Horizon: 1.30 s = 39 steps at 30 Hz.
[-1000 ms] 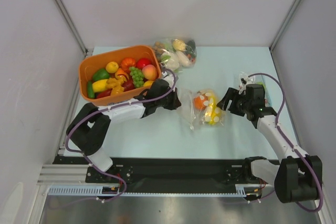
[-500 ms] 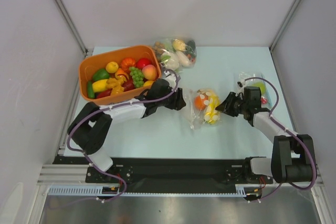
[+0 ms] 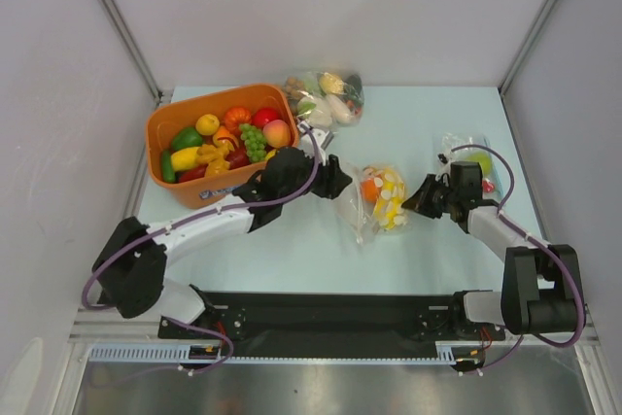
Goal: Open the zip-top bag and remove the fake food
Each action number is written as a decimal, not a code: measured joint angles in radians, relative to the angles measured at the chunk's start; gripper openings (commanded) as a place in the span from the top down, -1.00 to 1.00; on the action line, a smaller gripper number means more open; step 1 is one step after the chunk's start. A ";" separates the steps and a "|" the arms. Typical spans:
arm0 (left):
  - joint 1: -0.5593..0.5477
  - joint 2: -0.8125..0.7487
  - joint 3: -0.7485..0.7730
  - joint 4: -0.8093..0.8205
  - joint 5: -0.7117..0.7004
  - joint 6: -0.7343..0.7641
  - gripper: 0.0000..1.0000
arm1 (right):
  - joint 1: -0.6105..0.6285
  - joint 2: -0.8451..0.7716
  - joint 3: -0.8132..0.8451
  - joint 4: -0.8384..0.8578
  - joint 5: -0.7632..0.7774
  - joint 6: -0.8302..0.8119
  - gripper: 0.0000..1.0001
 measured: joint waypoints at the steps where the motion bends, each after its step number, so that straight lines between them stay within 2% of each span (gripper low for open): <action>1: -0.008 0.019 0.008 0.000 0.003 0.000 0.04 | 0.000 0.000 0.000 -0.003 0.000 -0.001 1.00; 6: -0.033 0.114 0.027 -0.018 0.010 -0.008 0.14 | 0.000 -0.005 0.000 -0.026 0.003 -0.006 1.00; 14: -0.044 0.112 -0.032 0.017 0.011 -0.016 0.17 | 0.000 -0.024 0.000 -0.049 0.013 -0.013 1.00; 21: -0.057 0.238 -0.011 0.079 0.064 -0.016 -0.03 | 0.000 -0.024 0.000 -0.051 0.013 -0.013 1.00; 27: -0.069 0.352 -0.011 0.183 0.196 -0.038 -0.23 | -0.001 -0.029 0.000 -0.060 0.012 -0.013 1.00; 39: -0.076 0.458 -0.009 0.448 0.327 -0.138 -0.29 | -0.001 -0.053 0.000 -0.082 0.012 -0.013 1.00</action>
